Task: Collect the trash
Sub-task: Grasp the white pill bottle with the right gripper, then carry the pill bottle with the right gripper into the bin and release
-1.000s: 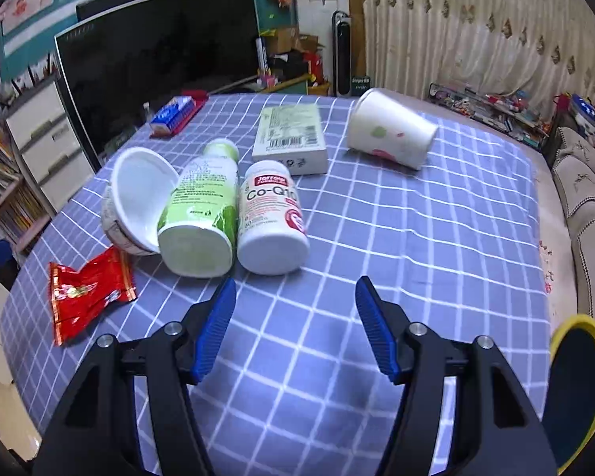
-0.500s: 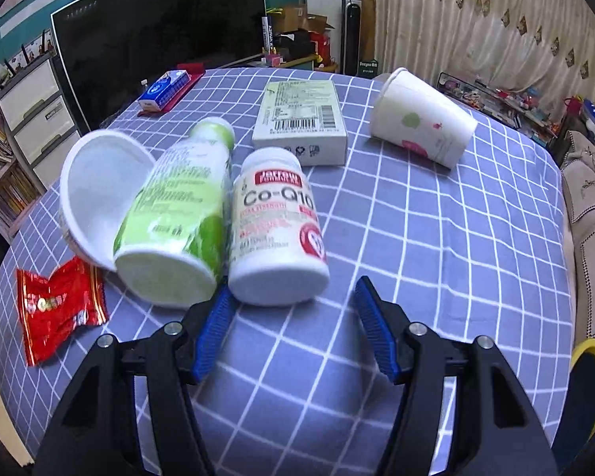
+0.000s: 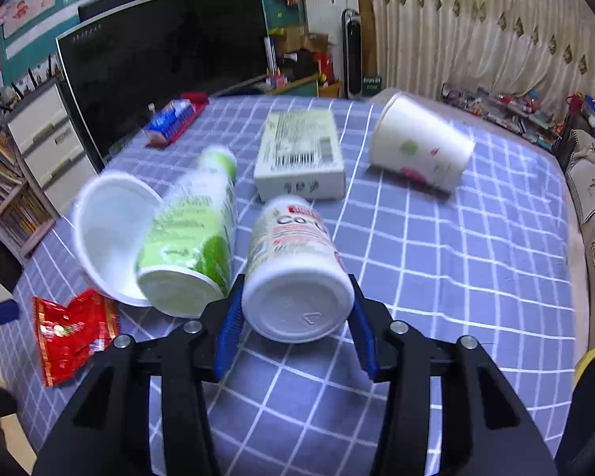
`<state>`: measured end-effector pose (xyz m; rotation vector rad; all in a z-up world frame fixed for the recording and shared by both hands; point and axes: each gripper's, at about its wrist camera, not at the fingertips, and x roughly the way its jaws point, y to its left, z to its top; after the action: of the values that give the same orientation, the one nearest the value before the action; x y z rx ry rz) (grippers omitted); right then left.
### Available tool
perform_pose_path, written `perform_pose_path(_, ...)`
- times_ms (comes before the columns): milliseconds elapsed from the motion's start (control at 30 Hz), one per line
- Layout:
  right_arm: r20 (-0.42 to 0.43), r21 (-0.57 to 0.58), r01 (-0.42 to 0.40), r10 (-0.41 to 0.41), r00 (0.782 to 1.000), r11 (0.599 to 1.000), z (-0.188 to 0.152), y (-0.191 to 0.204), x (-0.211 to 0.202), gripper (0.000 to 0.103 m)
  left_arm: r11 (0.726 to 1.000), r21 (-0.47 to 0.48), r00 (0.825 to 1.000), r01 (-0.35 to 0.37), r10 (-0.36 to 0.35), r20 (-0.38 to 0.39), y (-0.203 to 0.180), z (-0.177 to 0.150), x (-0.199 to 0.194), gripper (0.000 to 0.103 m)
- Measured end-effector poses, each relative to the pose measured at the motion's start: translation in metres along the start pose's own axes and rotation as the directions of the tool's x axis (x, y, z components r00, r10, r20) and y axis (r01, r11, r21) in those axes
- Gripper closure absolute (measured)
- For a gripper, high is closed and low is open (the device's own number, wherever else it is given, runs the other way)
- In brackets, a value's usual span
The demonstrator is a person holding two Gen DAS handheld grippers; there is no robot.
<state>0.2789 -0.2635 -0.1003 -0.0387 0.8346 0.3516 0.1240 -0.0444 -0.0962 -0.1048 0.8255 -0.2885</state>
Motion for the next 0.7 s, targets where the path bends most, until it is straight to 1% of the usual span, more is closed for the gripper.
perform_pose_path(67,0.040,0.002,-0.005,0.005,0.999,1.000,-0.001,-0.002,-0.015,0.057,1.000,0.003,1.000,0.000,0.000,-0.006,-0.001,0.000,0.002,0.006)
perform_pose_path(167,0.063,0.007,-0.021,0.021,0.998,1.000,-0.002,-0.005,-0.030,0.058,1.000,0.005,1.000,0.001,-0.001,-0.015,-0.002,-0.001,0.006,0.006)
perform_pose_path(267,0.063,0.002,-0.026,0.025,0.998,1.000,-0.003,-0.006,-0.034,0.058,1.000,0.008,1.000,0.006,-0.006,-0.022,-0.005,-0.001,0.009,0.006)
perform_pose_path(500,0.039,0.002,-0.033,0.033,0.999,0.999,-0.005,-0.002,-0.028,0.058,1.000,0.021,1.000,0.006,-0.005,-0.031,-0.008,-0.004,0.012,0.006)
perform_pose_path(633,0.053,0.010,-0.044,0.044,0.998,0.999,-0.005,-0.002,-0.034,0.058,1.000,0.015,1.000,0.006,-0.005,-0.027,-0.005,-0.002,0.011,0.006)
perform_pose_path(700,0.074,0.017,-0.049,0.048,0.996,0.999,-0.007,-0.003,-0.044,0.058,1.000,0.014,1.000,0.009,-0.008,-0.025,-0.004,-0.002,0.011,0.006)
